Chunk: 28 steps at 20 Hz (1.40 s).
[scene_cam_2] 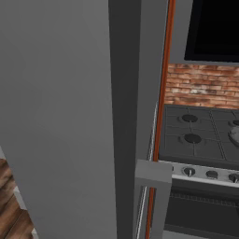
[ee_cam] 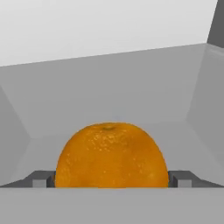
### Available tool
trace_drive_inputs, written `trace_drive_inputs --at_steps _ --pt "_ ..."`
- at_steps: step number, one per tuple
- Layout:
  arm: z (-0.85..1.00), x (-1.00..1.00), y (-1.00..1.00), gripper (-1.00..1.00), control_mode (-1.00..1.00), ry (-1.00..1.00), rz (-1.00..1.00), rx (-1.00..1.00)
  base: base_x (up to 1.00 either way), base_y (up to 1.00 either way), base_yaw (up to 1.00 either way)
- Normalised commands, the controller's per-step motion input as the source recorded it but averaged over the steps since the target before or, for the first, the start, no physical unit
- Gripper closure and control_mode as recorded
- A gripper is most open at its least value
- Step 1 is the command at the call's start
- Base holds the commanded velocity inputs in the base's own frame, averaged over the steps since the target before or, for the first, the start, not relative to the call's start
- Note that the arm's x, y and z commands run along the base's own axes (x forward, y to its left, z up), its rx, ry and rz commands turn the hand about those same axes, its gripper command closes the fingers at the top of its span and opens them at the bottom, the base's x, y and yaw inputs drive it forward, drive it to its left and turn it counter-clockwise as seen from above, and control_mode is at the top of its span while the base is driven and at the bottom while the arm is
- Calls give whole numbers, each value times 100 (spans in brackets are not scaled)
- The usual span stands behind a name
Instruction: Place the cold items (orange and bell pepper) from the fridge in one tupperware on the dining counter. Place the warm items (hot dog and kebab skewer) in the stove area in another tupperware.
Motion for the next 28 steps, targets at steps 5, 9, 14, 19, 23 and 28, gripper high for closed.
trace_drive_inputs --at_steps 5,9,14,19,23,28 --pt "-55 38 0 -100 -100 -17 2 0 0 0 0" --pt "-84 60 0 100 -100 -1 0 0 0 0 0" --pt "-94 29 -9 100 -100 7 0 0 0 0 0" --pt "-64 -55 4 100 -100 2 -27 0 0 0 0" --pt "-33 -100 15 100 -100 -5 -62 0 0 0 0" --pt "-3 -100 31 100 -100 -4 -57 7 0 0 0"
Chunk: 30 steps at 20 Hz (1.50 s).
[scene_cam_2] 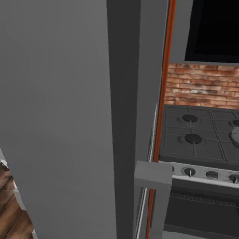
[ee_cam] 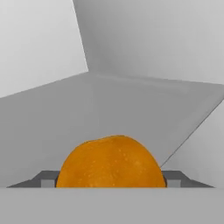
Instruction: Place the cold items (orange and bell pepper) from the fridge in one tupperware on the dining counter. Place the warm items (hot dog and kebab skewer) in the stove area in another tupperware.
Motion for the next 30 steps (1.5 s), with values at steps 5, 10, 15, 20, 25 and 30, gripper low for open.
trace_drive_inputs --at_steps 5,10,15,20,25,30 --pt "7 -100 25 100 -100 0 -37 20 0 0 0" --pt "-14 -100 15 100 -100 -1 -56 4 0 0 0" --pt "-48 -100 8 100 -100 -4 -60 0 0 0 0" --pt "-71 -100 -3 100 -100 -9 -47 -3 0 0 0" --pt "-62 -100 -23 100 -100 -11 -35 0 0 0 0" --pt "-57 -100 -34 100 -100 -8 -36 0 0 0 0"
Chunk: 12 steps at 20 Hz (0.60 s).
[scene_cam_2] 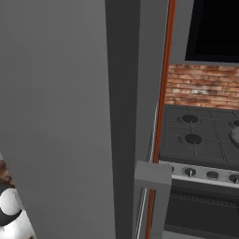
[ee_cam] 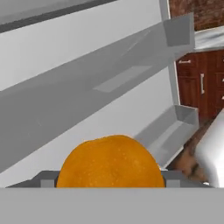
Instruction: Place the cold items (orange and bell pepper) from the fridge in one tupperware on the dining counter. Place the warm items (hot dog and kebab skewer) in the stove area in another tupperware.
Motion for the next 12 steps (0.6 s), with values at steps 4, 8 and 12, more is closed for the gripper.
trace_drive_inputs --at_steps 4,8,12 --pt "-52 -95 -57 100 -100 -6 -28 0 0 0 0" --pt "-21 -21 -58 100 -100 -1 2 -2 0 0 0" --pt "-13 0 -52 100 -100 10 9 -2 0 0 0"
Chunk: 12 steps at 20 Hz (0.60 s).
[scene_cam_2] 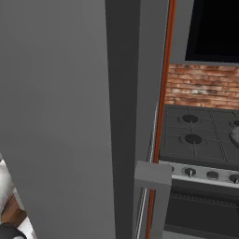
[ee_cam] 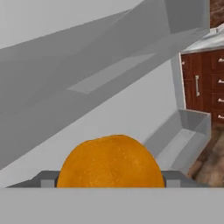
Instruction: Place the cold items (orange and bell pepper) from the fridge in one tupperware on the dining counter. Place the warm items (hot dog and kebab skewer) in the stove area in another tupperware.
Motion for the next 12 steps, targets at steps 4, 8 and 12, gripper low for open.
trace_drive_inputs --at_steps 4,8,12 --pt "-10 0 -17 100 -100 7 3 0 0 0 0" --pt "-4 0 0 100 -100 6 0 0 0 0 0" --pt "-1 0 0 100 100 2 0 0 0 0 0"
